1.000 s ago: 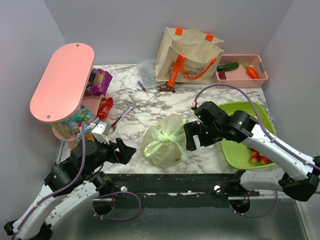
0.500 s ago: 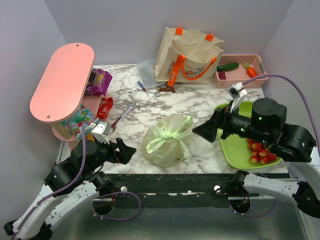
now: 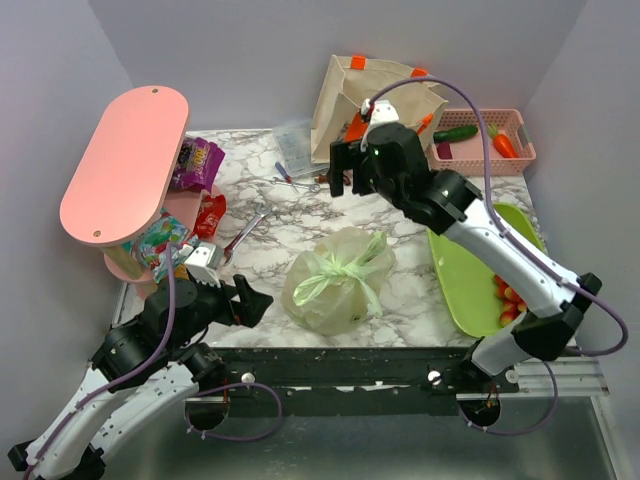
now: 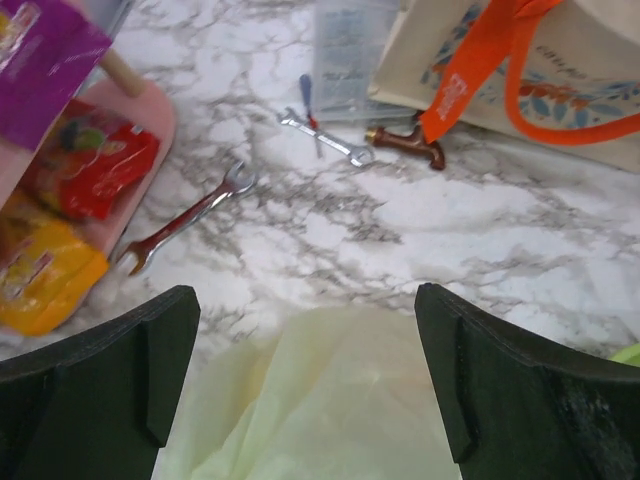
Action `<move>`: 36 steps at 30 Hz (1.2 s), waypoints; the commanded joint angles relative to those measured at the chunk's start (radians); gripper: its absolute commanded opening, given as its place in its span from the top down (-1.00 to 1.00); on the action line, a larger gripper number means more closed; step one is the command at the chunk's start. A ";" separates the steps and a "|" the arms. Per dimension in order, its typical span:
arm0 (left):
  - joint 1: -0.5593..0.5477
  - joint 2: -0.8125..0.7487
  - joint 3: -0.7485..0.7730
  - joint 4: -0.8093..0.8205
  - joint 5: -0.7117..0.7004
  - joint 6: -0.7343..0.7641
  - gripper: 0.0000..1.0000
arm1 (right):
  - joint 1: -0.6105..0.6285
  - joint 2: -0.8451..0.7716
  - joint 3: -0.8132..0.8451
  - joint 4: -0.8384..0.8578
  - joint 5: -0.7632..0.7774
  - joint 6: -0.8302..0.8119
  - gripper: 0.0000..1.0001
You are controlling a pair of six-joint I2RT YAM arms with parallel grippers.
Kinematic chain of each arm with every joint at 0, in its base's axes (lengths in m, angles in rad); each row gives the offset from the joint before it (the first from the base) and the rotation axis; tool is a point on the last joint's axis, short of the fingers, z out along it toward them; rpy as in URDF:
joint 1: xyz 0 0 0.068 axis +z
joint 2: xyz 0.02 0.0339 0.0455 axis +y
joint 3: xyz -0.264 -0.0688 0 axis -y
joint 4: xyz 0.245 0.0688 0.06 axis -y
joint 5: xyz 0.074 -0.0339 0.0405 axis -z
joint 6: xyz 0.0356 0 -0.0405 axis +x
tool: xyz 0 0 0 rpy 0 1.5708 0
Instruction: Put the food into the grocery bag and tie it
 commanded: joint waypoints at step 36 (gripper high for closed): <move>0.107 0.011 -0.024 0.061 0.103 0.040 -0.97 | -0.411 0.763 0.576 0.351 -0.109 -0.372 -0.96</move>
